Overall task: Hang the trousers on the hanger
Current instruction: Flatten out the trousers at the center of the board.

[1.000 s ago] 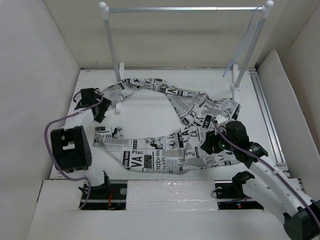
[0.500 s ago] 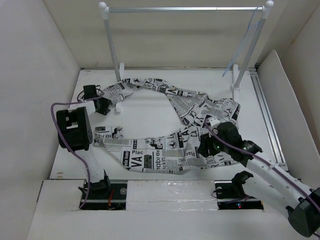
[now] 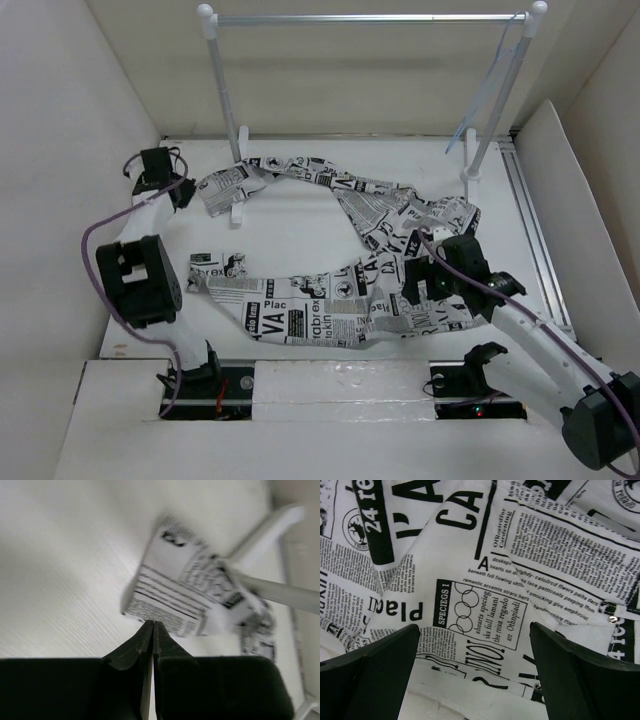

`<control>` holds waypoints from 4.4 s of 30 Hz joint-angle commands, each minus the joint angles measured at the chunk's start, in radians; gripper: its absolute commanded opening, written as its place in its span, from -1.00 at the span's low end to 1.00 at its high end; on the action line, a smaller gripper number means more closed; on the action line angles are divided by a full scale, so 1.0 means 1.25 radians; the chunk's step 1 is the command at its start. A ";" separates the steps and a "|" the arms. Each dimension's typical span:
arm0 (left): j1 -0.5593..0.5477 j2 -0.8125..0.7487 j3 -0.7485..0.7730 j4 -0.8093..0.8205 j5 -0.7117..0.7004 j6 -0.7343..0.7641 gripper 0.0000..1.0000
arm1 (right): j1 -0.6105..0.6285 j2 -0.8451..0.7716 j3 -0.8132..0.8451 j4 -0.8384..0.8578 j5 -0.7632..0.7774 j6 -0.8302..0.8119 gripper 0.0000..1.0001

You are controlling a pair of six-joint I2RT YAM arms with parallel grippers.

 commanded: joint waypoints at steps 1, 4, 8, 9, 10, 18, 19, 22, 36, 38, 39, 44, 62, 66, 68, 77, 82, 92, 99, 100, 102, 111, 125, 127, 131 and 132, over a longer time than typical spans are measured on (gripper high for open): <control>0.001 -0.201 0.021 -0.015 -0.065 0.058 -1.00 | -0.038 -0.004 0.032 0.014 0.000 -0.036 0.93; 0.001 -0.301 -0.018 -0.016 -0.079 0.070 -1.00 | -0.096 0.013 0.034 0.017 -0.020 -0.069 0.97; 0.001 -0.208 0.004 -0.099 -0.014 0.104 -0.87 | -0.143 0.059 0.048 0.062 -0.146 -0.116 0.98; 0.001 -0.207 0.004 -0.100 -0.001 0.104 -0.86 | -0.143 0.059 0.048 0.062 -0.146 -0.116 0.98; 0.001 -0.186 -0.002 -0.106 0.000 0.091 -0.59 | -0.143 0.074 0.050 0.067 -0.158 -0.115 0.98; -0.048 -0.017 0.032 -0.052 -0.097 0.134 0.20 | -0.117 0.064 0.045 0.073 -0.195 -0.151 0.98; -0.048 0.001 0.048 -0.055 -0.111 0.147 0.20 | -0.117 0.059 0.040 0.072 -0.193 -0.150 0.98; -0.060 0.081 0.087 -0.058 -0.122 0.172 0.19 | -0.108 0.051 0.020 0.082 -0.190 -0.132 0.98; -0.076 0.233 0.133 -0.108 -0.137 0.211 -0.07 | -0.093 0.067 0.059 0.084 -0.144 -0.107 0.99; -0.088 0.251 0.156 -0.119 -0.138 0.219 0.04 | -0.093 0.086 0.069 0.094 -0.158 -0.108 0.99; -0.102 0.253 0.161 -0.119 -0.128 0.226 0.04 | -0.093 0.091 0.073 0.101 -0.163 -0.107 0.99; -0.136 0.291 0.203 -0.145 -0.116 0.239 -0.27 | -0.084 0.118 0.081 0.119 -0.174 -0.099 0.99; -0.117 -0.189 0.183 -0.211 -0.154 0.222 -1.00 | -0.159 0.025 0.073 0.023 -0.095 -0.116 0.98; -0.154 -0.278 0.203 -0.241 -0.161 0.199 -1.00 | -0.214 0.034 0.094 0.008 -0.107 -0.161 1.00; -0.154 -0.333 0.203 -0.241 -0.158 0.186 -1.00 | -0.235 0.036 0.107 0.003 -0.117 -0.177 1.00; -0.119 -0.400 0.337 -0.262 -0.121 0.231 -1.00 | -0.285 0.080 0.138 -0.002 -0.153 -0.193 1.00; -0.155 -0.304 0.588 -0.356 -0.055 0.228 -1.00 | -0.308 0.105 0.165 -0.002 -0.165 -0.185 1.00; -0.053 -0.256 0.295 -0.290 -0.139 0.281 -1.00 | -0.317 0.166 0.202 0.035 -0.154 -0.161 1.00; 0.057 -0.120 0.298 -0.247 -0.100 0.286 -1.00 | -0.324 0.179 0.223 0.012 -0.098 -0.171 1.00; 0.057 -0.094 0.305 -0.246 -0.114 0.288 -1.00 | -0.324 0.174 0.221 0.000 -0.084 -0.175 1.00; 0.057 -0.062 0.327 -0.256 -0.172 0.290 -1.00 | -0.324 0.165 0.205 -0.006 -0.047 -0.173 1.00; 0.194 0.020 0.199 -0.221 -0.112 0.189 -1.00 | -0.486 0.242 0.162 0.104 -0.104 -0.127 1.00; 0.195 -0.041 0.105 -0.123 -0.036 0.156 -1.00 | -0.647 0.598 0.287 0.327 -0.249 -0.061 1.00; 0.180 -0.045 0.101 -0.116 -0.037 0.155 -1.00 | -0.647 0.647 0.307 0.351 -0.297 -0.069 0.99; 0.173 -0.054 0.075 -0.094 -0.026 0.152 -1.00 | -0.630 0.695 0.304 0.384 -0.350 -0.075 0.82; 0.173 -0.054 0.075 -0.095 -0.030 0.158 -1.00 | -0.630 0.700 0.299 0.392 -0.351 -0.069 0.71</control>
